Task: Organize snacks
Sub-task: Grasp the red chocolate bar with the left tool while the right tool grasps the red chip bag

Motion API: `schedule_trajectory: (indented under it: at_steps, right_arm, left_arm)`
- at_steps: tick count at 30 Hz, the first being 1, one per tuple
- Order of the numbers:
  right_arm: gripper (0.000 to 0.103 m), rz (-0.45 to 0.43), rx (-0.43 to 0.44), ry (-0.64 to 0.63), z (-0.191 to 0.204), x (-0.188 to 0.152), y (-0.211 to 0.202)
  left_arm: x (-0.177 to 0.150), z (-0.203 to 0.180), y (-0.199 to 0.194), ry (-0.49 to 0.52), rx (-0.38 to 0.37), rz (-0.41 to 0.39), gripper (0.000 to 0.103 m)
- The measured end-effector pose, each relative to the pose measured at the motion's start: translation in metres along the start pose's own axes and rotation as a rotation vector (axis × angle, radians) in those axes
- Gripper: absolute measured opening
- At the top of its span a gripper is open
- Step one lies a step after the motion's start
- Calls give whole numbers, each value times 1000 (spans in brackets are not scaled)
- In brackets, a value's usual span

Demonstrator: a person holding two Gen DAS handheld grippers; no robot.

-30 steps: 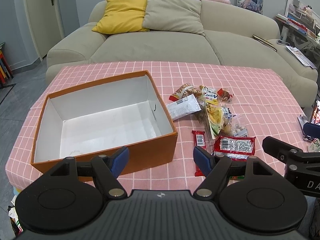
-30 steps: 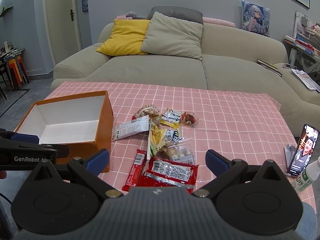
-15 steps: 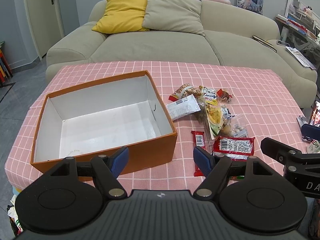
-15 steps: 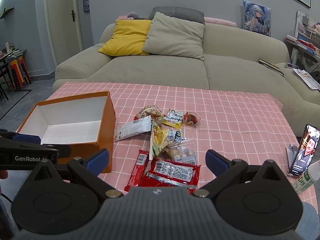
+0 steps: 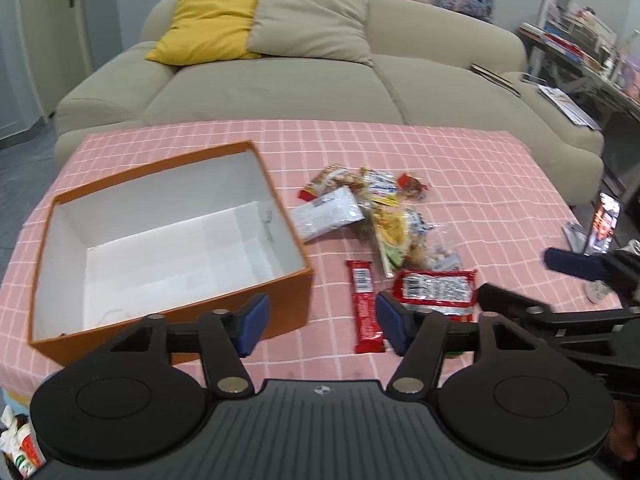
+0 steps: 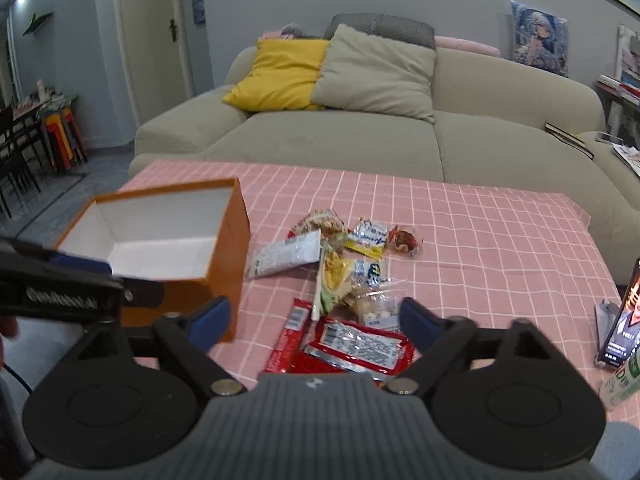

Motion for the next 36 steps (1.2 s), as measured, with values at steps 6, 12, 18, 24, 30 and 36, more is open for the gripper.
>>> schedule_trajectory:
  at_steps: [6, 12, 18, 24, 30, 36]
  right_arm:
    - [68, 89, -7, -50, -25, -23, 26]
    - [90, 200, 25, -177, -42, -44, 57]
    - [93, 268, 69, -377, -43, -51, 91]
    - [90, 314, 84, -527, -38, -63, 124]
    - [84, 350, 73, -556, -45, -74, 141]
    - [85, 357, 52, -593, -49, -79, 152]
  left_arm:
    - [-4, -30, 18, 47, -100, 52, 58]
    - [-17, -53, 48, 78, -151, 148, 60]
    - [-31, -61, 81, 66, -135, 234, 60]
    - [-41, -68, 114, 53, -96, 253, 56]
    - [-47, -63, 128, 42, -74, 279, 56]
    - [-52, -65, 134, 28, -81, 301, 56]
Point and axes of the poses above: each gripper's, at about its wrist camera, not at the fingertips, and y roughly the way its jaws point, z to its left, x to its top, the point moved 10 cm from there along y, roughly the way its jaws point, and after that the axes turned 10 degrees about x, right-handed, at the moved point
